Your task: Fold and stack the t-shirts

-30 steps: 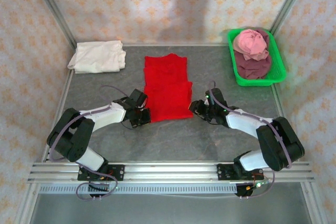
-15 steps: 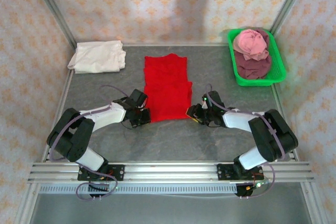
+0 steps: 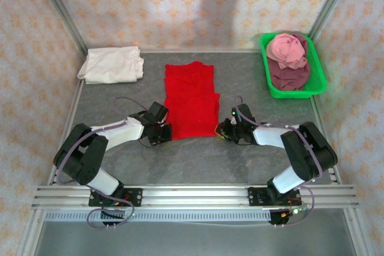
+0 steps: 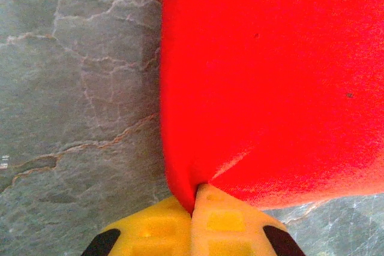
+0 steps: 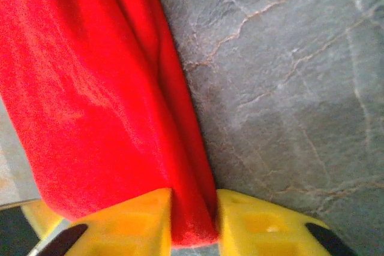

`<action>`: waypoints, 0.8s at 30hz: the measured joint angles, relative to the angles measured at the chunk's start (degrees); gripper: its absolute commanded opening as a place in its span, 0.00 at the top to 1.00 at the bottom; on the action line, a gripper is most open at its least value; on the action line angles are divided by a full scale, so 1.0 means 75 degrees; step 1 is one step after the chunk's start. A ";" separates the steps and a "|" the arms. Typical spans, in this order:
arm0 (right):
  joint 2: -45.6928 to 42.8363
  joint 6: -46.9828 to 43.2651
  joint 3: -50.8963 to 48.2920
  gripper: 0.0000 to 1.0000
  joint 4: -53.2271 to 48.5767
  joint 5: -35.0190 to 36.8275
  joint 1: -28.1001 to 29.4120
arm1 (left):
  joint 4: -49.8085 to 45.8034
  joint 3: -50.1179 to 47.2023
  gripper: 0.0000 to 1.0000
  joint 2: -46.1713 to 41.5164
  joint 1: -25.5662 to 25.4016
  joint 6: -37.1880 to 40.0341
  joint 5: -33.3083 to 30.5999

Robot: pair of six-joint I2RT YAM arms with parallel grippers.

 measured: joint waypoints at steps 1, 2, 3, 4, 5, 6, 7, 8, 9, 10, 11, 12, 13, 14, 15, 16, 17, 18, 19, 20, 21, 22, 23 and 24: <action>0.0026 0.0017 0.0061 1.00 -0.0020 0.0058 0.0015 | 0.0000 0.0000 1.00 -0.0006 0.0000 0.0050 0.0000; 0.0064 -0.0017 0.0160 1.00 -0.0067 0.0125 0.0029 | 0.0003 -0.0003 1.00 -0.0015 0.0006 0.0108 0.0000; 0.0096 -0.0090 0.0254 1.00 -0.0122 0.0189 0.0038 | 0.0000 0.0000 1.00 -0.0023 0.0023 0.0157 -0.0003; 0.0122 -0.0114 0.0326 1.00 -0.0160 0.0239 0.0050 | 0.0000 0.0000 1.00 -0.0044 0.0041 0.0210 -0.0003; 0.0134 -0.0128 0.0370 1.00 -0.0181 0.0283 0.0050 | -0.0003 0.0003 1.00 -0.0067 0.0058 0.0271 -0.0020; 0.0134 -0.0134 0.0376 1.00 -0.0181 0.0289 0.0050 | -0.0029 0.0032 1.00 -0.0090 0.0058 0.0347 -0.0055; 0.0134 -0.0154 0.0376 1.00 -0.0189 0.0291 0.0050 | -0.0050 0.0067 1.00 -0.0114 0.0076 0.0405 -0.0087; 0.0134 -0.0160 0.0376 1.00 -0.0207 0.0289 0.0064 | -0.0090 0.0111 1.00 -0.0146 0.0085 0.0478 -0.0114; 0.0128 -0.0187 0.0376 1.00 -0.0224 0.0291 0.0082 | -0.0125 0.0140 1.00 -0.0207 0.0085 0.0554 -0.0143; 0.0111 -0.0216 0.0376 1.00 -0.0242 0.0297 0.0111 | -0.0143 0.0140 1.00 -0.0283 0.0085 0.0595 -0.0149; 0.0076 -0.0254 0.0373 1.00 -0.0291 0.0315 0.0169 | -0.0187 0.0140 1.00 -0.0396 0.0085 0.0641 -0.0160; 0.0012 -0.0306 0.0373 1.00 -0.0356 0.0329 0.0236 | -0.0210 0.0140 1.00 -0.0513 0.0085 0.0699 -0.0172; -0.0061 -0.0338 0.0373 1.00 -0.0417 0.0347 0.0297 | -0.0213 0.0137 1.00 -0.0629 0.0085 0.0755 -0.0175; -0.0181 -0.0358 0.0367 1.00 -0.0484 0.0364 0.0373 | -0.0224 0.0137 1.00 -0.0781 0.0085 0.0810 -0.0184; -0.0318 -0.0367 0.0347 1.00 -0.0530 0.0382 0.0443 | -0.0265 0.0137 1.00 -0.0924 0.0067 0.0857 -0.0216; -0.0443 -0.0370 0.0309 1.00 -0.0551 0.0399 0.0493 | -0.0323 0.0131 1.00 -0.1052 0.0047 0.0906 -0.0289; -0.0621 -0.0373 0.0236 1.00 -0.0560 0.0408 0.0562 | -0.0408 0.0114 1.00 -0.1207 0.0012 0.0956 -0.0344; -0.0778 -0.0385 0.0157 1.00 -0.0595 0.0420 0.0621 | -0.0469 0.0067 1.00 -0.1343 -0.0029 0.1020 -0.0353; -0.0933 -0.0388 0.0058 1.00 -0.0612 0.0434 0.0688 | -0.0539 0.0009 1.00 -0.1469 -0.0076 0.1084 -0.0353; -0.1113 -0.0376 -0.0093 1.00 -0.0632 0.0458 0.0781 | -0.0609 -0.0119 1.00 -0.1638 -0.0157 0.1142 -0.0344; -0.1323 -0.0353 -0.0274 1.00 -0.0679 0.0493 0.0915 | -0.0702 -0.0254 1.00 -0.1821 -0.0262 0.1163 -0.0347; -0.1498 -0.0318 -0.0431 1.00 -0.0737 0.0542 0.1055 | -0.0810 -0.0388 1.00 -0.2011 -0.0385 0.1160 -0.0353; -0.1746 -0.0265 -0.0632 1.00 -0.0842 0.0609 0.1259 | -0.0938 -0.0548 1.00 -0.2247 -0.0533 0.1163 -0.0347; -0.2017 -0.0204 -0.0819 1.00 -0.0973 0.0667 0.1478 | -0.1093 -0.0705 1.00 -0.2527 -0.0676 0.1145 -0.0344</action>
